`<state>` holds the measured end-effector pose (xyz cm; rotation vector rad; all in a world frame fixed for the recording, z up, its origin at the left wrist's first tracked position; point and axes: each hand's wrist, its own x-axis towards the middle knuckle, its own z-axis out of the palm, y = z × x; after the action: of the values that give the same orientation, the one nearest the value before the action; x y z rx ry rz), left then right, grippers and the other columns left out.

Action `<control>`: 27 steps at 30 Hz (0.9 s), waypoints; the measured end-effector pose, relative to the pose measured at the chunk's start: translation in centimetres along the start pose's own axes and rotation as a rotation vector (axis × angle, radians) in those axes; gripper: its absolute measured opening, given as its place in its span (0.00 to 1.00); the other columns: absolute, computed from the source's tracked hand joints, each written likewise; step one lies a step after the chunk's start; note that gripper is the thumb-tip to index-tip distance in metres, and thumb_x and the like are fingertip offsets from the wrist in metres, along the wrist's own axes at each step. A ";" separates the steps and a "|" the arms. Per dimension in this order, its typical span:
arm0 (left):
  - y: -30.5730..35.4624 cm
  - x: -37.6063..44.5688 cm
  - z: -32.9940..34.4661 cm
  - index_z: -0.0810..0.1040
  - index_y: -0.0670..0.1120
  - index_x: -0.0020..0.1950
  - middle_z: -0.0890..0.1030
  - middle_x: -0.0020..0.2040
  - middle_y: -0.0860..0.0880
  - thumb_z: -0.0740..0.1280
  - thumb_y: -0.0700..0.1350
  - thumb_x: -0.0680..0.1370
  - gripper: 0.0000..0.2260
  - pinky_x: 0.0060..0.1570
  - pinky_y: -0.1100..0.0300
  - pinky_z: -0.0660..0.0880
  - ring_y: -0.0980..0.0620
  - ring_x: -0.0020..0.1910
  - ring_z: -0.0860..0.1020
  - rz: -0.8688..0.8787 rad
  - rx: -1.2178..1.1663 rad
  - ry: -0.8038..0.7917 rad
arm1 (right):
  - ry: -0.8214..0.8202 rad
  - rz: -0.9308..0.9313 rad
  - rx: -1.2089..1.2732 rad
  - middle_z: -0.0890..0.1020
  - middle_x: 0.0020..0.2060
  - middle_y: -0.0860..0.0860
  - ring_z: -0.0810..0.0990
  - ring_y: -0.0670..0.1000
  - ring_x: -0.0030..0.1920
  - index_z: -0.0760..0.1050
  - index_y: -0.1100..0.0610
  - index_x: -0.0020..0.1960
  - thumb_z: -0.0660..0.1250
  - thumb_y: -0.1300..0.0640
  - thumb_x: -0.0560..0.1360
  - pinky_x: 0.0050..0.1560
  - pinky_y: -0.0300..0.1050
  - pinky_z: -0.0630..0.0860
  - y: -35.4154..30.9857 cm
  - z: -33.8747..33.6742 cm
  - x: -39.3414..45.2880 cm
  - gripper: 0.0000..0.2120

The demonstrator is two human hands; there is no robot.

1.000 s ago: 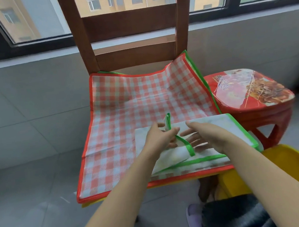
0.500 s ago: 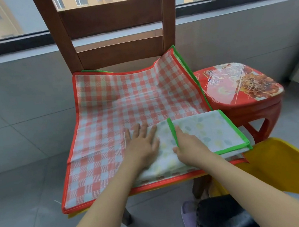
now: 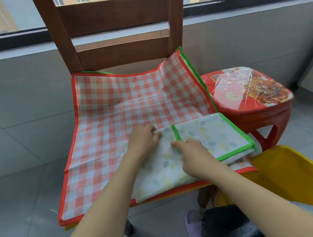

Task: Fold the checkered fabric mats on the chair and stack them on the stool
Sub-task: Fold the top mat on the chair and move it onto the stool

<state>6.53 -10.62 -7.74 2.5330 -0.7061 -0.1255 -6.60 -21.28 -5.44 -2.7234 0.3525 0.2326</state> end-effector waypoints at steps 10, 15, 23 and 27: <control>-3.4 -4.5 -4.0 0.69 0.38 0.54 0.72 0.40 0.48 0.55 0.43 0.80 0.10 0.31 0.60 0.63 0.52 0.35 0.70 -0.478 -0.341 0.149 | 0.290 -0.115 -0.036 0.73 0.57 0.51 0.66 0.55 0.62 0.67 0.45 0.69 0.60 0.60 0.76 0.62 0.47 0.56 -1.7 0.1 5.7 0.23; -4.6 -6.9 -4.2 0.65 0.35 0.61 0.76 0.40 0.46 0.54 0.45 0.80 0.16 0.37 0.56 0.69 0.43 0.41 0.76 -0.478 0.021 0.150 | 0.294 -0.137 -0.135 0.66 0.69 0.51 0.60 0.55 0.69 0.67 0.47 0.69 0.57 0.48 0.78 0.66 0.50 0.52 -4.4 1.6 5.7 0.20; -6.7 -7.9 -2.3 0.48 0.48 0.77 0.46 0.78 0.48 0.51 0.51 0.81 0.26 0.75 0.50 0.41 0.50 0.77 0.43 0.005 0.271 0.024 | 0.066 -0.164 -0.196 0.46 0.77 0.50 0.43 0.52 0.77 0.46 0.47 0.77 0.45 0.40 0.79 0.75 0.51 0.39 -5.2 5.1 4.3 0.28; -7.3 -7.5 -1.9 0.42 0.50 0.78 0.39 0.78 0.48 0.46 0.54 0.82 0.26 0.75 0.52 0.36 0.51 0.76 0.37 -0.010 0.266 -0.160 | 0.044 -0.205 -0.163 0.42 0.77 0.47 0.39 0.46 0.76 0.43 0.44 0.76 0.42 0.38 0.79 0.74 0.46 0.36 -4.0 5.5 4.6 0.28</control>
<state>3.81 -0.59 -10.01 2.8040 -0.8198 -0.2546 -1.76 -16.55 -9.99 -2.9026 0.0665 0.1499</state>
